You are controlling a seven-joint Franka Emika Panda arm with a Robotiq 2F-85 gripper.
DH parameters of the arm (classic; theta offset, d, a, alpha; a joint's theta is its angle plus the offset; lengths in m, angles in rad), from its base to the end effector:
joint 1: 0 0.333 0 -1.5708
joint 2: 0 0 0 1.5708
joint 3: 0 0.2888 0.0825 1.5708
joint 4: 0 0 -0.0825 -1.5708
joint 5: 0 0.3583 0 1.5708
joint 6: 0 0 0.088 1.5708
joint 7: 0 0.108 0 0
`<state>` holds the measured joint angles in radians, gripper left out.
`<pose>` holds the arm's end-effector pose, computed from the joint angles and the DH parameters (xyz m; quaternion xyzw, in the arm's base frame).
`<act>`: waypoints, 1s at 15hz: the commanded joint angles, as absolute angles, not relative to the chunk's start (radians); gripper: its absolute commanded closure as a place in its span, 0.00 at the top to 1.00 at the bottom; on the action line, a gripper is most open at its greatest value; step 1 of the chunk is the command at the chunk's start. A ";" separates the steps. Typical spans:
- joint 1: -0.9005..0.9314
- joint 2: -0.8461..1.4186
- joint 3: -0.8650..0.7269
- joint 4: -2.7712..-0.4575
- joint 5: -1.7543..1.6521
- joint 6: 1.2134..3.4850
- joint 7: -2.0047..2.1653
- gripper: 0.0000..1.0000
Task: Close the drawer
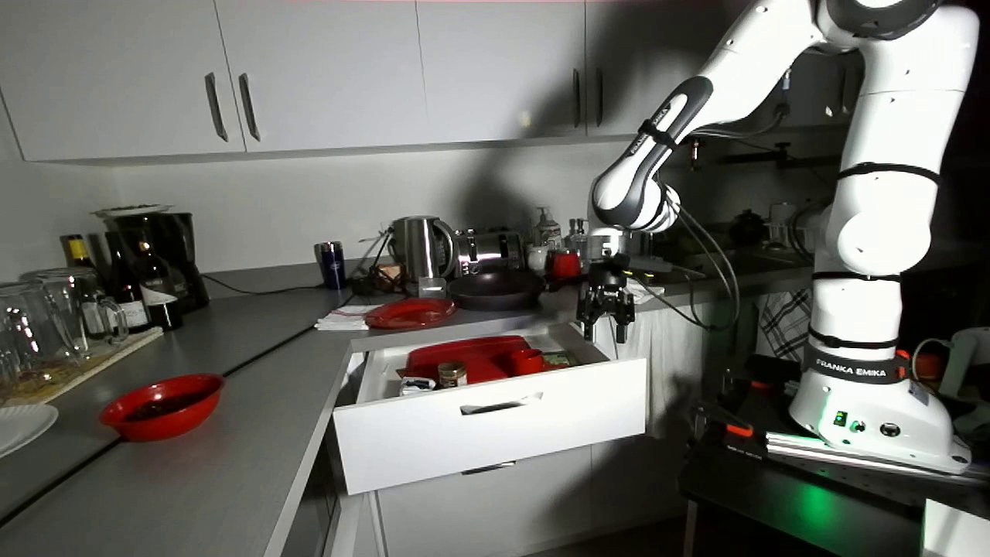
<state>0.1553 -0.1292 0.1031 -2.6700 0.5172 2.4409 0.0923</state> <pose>0.3792 0.1002 0.2648 -0.9801 0.1234 0.0724 0.1380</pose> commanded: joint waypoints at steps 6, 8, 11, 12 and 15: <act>0.161 -0.007 0.128 -2.668 0.590 2.533 0.136 1.00; 0.162 0.027 0.137 -2.668 0.572 2.575 0.165 1.00; 0.160 0.093 0.143 -2.670 0.531 2.669 0.219 1.00; 0.160 0.113 0.144 -2.671 0.521 2.703 0.237 1.00; 0.160 0.189 0.136 -2.665 0.480 2.791 0.299 1.00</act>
<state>0.1571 0.1153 0.1372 -2.6729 0.5306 2.7061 0.2221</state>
